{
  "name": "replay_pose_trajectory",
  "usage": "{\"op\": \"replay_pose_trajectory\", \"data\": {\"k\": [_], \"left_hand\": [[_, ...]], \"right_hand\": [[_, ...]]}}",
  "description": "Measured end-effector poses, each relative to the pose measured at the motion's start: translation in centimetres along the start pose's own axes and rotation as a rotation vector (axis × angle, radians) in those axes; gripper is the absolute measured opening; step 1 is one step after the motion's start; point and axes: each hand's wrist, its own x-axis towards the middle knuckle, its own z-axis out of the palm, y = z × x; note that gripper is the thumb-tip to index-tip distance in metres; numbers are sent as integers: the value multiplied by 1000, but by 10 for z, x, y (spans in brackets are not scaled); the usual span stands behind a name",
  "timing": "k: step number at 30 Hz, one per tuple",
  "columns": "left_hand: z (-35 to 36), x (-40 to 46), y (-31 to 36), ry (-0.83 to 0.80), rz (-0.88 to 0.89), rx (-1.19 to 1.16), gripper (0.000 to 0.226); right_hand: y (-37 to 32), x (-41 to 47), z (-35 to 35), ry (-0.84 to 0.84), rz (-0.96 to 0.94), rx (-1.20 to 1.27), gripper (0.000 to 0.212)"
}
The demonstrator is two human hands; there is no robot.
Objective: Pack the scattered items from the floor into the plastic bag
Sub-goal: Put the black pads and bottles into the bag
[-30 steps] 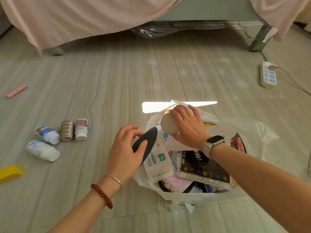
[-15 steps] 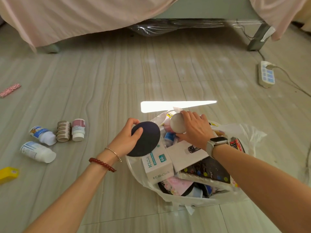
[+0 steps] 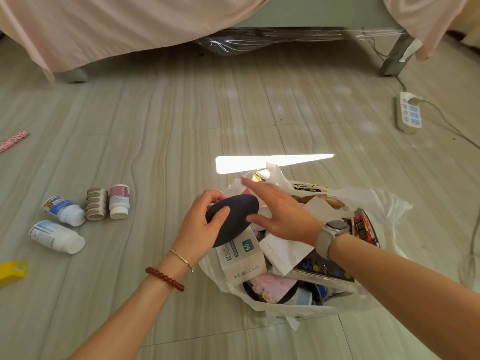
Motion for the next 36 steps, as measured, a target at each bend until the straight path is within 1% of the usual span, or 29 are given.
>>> {"op": "replay_pose_trajectory", "data": {"k": [2,3,4,6,8,10,12,15,17,18,19,20,22,23,24,26,27,28,29,30,33,36], "left_hand": [[-1,-1,0,46,6,-6,14],[-3,-2,-1,71,0,-24,15],[-5,-2,-1,91,-12,-50,15],[-9,-2,-2,124,-40,-91,17],[-11,0,-3,164,-75,-56,22],[-8,3,-4,174,-129,18,33],[-4,5,-3,157,-171,71,36],[-1,6,2,166,-138,114,23],[-5,8,7,203,-89,87,17],[-7,10,9,226,-79,53,15],[-11,13,12,253,-85,7,14],[-14,15,15,284,-95,-49,13],[-20,19,20,340,-99,-157,13],[-22,20,22,362,-88,-192,14],[-22,19,25,378,-73,-212,16],[-21,16,26,398,-55,-227,19],[-20,15,26,399,-56,-228,19],[-21,13,25,392,-61,-229,18],[-21,12,23,375,-65,-224,17],[-23,11,21,347,-67,-211,17],[-29,4,14,260,-30,-159,16],[-43,-6,3,214,46,-80,16]], "right_hand": [[-10,3,5,5,-2,25,40],[-13,2,5,22,9,42,33],[-13,-1,5,46,28,73,30],[-8,-8,0,112,105,163,34],[3,-18,-8,148,192,167,40],[18,-27,-13,139,265,26,42],[30,-33,-17,120,322,-164,42],[37,-34,-16,113,352,-476,49],[33,-34,-10,154,271,-601,55],[29,-33,-4,140,202,-591,55],[24,-33,3,90,120,-560,53],[24,-35,13,6,38,-534,51],[29,-41,29,-190,-63,-582,57],[36,-41,30,-211,-77,-631,59],[41,-41,26,-212,-47,-657,56],[50,-37,14,-274,87,-626,52],[52,-34,9,-281,126,-586,52],[50,-33,6,-244,121,-544,49],[44,-32,5,-177,63,-517,45],[34,-33,7,-101,-26,-494,40],[4,-27,18,52,-256,-402,29],[-35,-5,18,279,-328,-245,26]]}}
